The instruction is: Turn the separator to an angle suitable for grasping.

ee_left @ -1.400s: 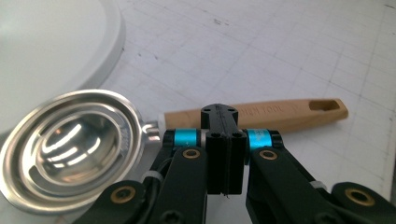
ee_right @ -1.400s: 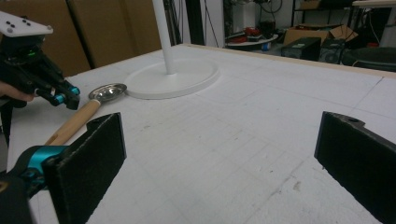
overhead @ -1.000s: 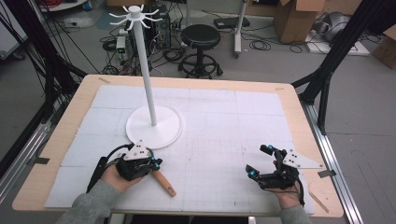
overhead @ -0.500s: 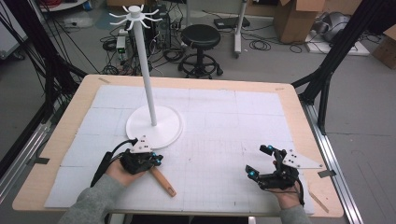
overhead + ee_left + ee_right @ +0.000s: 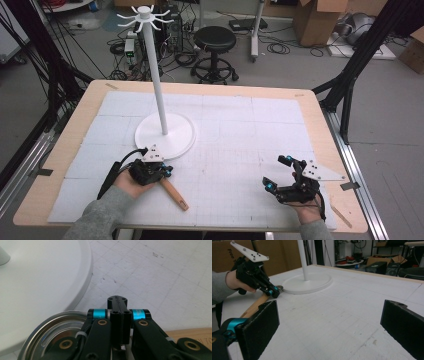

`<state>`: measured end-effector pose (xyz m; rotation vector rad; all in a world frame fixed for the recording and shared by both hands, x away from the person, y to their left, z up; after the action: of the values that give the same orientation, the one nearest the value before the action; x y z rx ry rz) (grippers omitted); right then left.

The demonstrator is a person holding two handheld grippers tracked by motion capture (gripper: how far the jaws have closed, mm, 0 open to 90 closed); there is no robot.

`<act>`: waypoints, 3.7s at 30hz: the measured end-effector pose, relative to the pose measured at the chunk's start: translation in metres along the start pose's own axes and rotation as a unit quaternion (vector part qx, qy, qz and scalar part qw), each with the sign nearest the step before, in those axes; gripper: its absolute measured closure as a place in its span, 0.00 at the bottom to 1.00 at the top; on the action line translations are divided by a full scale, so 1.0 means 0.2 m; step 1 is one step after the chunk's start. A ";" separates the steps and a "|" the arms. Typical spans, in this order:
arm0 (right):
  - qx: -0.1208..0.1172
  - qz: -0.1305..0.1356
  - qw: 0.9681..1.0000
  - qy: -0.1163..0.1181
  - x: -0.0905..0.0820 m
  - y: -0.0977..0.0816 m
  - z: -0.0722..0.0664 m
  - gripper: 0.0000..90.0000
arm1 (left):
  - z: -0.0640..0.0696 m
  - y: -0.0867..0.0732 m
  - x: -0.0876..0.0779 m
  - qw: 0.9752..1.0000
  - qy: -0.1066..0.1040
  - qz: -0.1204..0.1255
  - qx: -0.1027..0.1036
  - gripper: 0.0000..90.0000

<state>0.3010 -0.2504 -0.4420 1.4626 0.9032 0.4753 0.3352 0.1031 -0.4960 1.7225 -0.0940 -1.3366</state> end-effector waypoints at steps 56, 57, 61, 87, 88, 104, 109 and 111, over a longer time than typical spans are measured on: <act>-0.013 0.000 1.000 0.022 0.08 0.02 -0.03 0.01 | -0.06 -0.31 -0.30 0.999 0.034 -0.005 -0.043 1.00; -0.012 -0.002 1.000 0.024 0.08 0.02 -0.03 0.01 | -0.06 -0.32 -0.31 0.998 0.035 -0.003 -0.048 1.00; -0.013 -0.003 1.000 0.025 0.09 0.02 -0.04 0.01 | -0.06 -0.35 -0.34 0.998 0.037 0.001 -0.053 1.00; -0.017 -0.012 0.999 0.033 0.12 0.01 -0.05 0.01 | 0.05 -0.33 -0.46 0.997 0.044 0.042 -0.046 1.00; -0.017 -0.012 0.999 0.033 0.12 0.01 -0.05 0.01 | 0.06 -0.34 -0.46 0.997 0.041 0.042 -0.043 1.00; -0.016 -0.014 0.999 0.032 0.13 0.01 -0.05 0.01 | 0.21 -0.37 -0.46 0.999 0.006 0.032 -0.017 1.00; -0.016 -0.014 0.999 0.031 0.13 0.01 -0.05 0.01 | 0.22 -0.38 -0.44 0.999 -0.001 0.028 -0.018 1.00; -0.013 -0.015 0.999 0.030 0.13 0.01 -0.05 0.01 | 0.22 -0.38 -0.45 0.999 -0.003 0.028 -0.017 1.00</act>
<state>0.3097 -0.2246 -0.4449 1.4147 0.9623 0.5088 0.2301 0.1699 -0.4832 1.6753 -0.1208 -1.2947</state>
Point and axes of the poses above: each handheld gripper's, and its own axes: x roughly forward along the jaws, y roughly out of its top, z roughly to its right, the point moved 8 cm from there along x, roughly forward along the jaws, and after that the axes turned 3 degrees about -z, right-handed, at the moved point
